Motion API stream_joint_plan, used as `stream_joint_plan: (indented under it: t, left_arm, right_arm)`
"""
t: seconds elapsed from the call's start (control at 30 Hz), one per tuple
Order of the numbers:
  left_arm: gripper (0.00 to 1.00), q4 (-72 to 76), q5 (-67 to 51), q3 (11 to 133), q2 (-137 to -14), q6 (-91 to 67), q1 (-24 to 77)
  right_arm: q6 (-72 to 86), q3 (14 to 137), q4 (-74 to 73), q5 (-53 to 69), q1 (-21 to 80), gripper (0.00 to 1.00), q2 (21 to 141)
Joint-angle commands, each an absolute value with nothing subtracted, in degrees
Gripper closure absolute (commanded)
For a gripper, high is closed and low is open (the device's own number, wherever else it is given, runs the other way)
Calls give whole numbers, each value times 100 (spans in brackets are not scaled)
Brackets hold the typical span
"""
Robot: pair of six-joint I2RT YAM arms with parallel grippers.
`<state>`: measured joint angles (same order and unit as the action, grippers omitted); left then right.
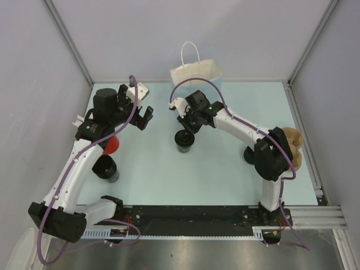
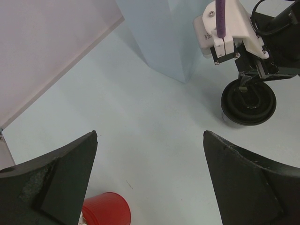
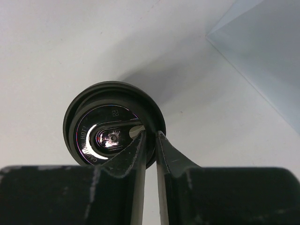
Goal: Pack the takeout coffee
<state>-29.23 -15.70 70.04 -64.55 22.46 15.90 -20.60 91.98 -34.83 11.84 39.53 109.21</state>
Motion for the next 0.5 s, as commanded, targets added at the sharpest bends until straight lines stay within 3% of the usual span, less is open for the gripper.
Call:
stream_joint_plan:
  t: [0.0, 0.17, 0.47]
  left_arm:
    - [1, -2804, -1670, 7014, -6434, 2118, 1608]
    - [1, -2795, -1670, 6987, -6442, 2118, 1608]
    - [1, -2786, -1679, 6961, -6416, 2127, 1608]
  right_arm:
    - [-2100, 9211, -3436, 1143, 3990, 79, 11004]
    - [-2136, 9264, -3454, 1090, 4017, 70, 11021]
    - [-2144, 9264, -3472, 1055, 4096, 76, 11101]
